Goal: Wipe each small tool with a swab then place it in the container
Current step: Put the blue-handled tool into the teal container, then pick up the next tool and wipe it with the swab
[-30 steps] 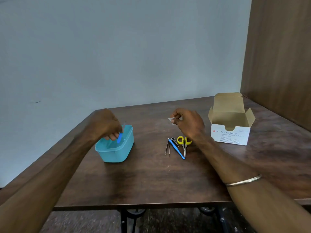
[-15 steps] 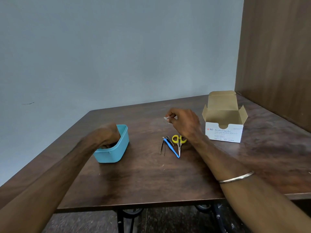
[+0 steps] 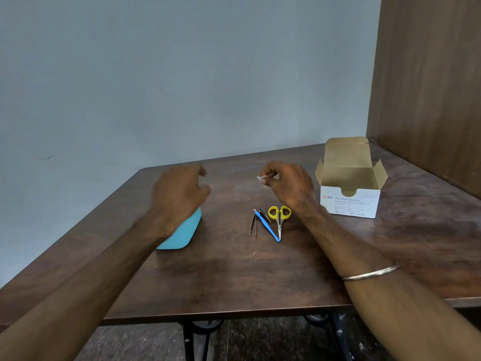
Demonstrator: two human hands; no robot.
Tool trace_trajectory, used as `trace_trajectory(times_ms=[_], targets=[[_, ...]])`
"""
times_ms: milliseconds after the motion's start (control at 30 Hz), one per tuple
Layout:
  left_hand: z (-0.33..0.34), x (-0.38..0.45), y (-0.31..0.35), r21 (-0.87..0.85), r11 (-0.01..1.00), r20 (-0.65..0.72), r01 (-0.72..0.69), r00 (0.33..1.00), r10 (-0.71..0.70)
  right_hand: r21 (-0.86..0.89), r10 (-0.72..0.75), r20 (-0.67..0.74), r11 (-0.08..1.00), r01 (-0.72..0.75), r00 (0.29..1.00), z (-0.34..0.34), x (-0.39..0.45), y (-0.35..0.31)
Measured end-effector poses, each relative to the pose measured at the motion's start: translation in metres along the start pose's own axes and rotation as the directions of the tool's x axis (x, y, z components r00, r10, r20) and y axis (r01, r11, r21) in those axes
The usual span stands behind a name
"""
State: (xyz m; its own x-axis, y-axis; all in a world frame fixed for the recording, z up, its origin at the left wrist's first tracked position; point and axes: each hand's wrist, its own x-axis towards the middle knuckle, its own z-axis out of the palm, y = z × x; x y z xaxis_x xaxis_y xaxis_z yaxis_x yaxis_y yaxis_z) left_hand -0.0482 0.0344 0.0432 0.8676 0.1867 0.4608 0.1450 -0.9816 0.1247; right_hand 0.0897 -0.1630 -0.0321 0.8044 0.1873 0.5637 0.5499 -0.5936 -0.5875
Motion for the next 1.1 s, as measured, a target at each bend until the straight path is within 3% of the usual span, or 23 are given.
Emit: trace_trajectory(times_ms=[133,300,633,800,900,1000,1100], targets=[[0.012,-0.017,0.041,-0.152,0.984,0.145,-0.090,0.983,0.112,0.012,0.007,-0.005,1.000,-0.006,1.000,-0.002,0.000,0.000],[0.044,-0.030,0.069,-0.112,0.955,0.273,-0.276,0.915,0.297,0.019,0.051,-0.003,0.998,-0.051,0.999,-0.002,0.000,-0.001],[0.066,-0.023,0.069,-0.120,0.898,0.318,-0.422,0.841,0.438,0.020,0.043,-0.014,0.999,-0.043,0.999,-0.003,0.001,-0.002],[0.065,-0.028,0.061,-0.098,0.813,0.248,-0.573,0.778,0.578,0.029,0.045,-0.024,0.999,-0.044,0.999,-0.002,0.001,-0.001],[0.072,-0.034,0.054,-0.089,0.776,0.085,-0.625,0.771,0.631,0.051,0.053,-0.020,0.997,-0.052,0.998,-0.003,0.002,-0.001],[0.078,-0.034,0.050,-0.273,0.749,-0.131,-0.604,0.795,0.593,0.161,0.094,-0.020,0.983,-0.089,0.995,-0.001,0.003,0.000],[0.068,-0.027,0.055,-0.579,0.691,-0.222,-0.433,0.899,0.377,0.334,0.157,-0.006,0.931,-0.146,0.988,0.000,0.003,-0.001]])
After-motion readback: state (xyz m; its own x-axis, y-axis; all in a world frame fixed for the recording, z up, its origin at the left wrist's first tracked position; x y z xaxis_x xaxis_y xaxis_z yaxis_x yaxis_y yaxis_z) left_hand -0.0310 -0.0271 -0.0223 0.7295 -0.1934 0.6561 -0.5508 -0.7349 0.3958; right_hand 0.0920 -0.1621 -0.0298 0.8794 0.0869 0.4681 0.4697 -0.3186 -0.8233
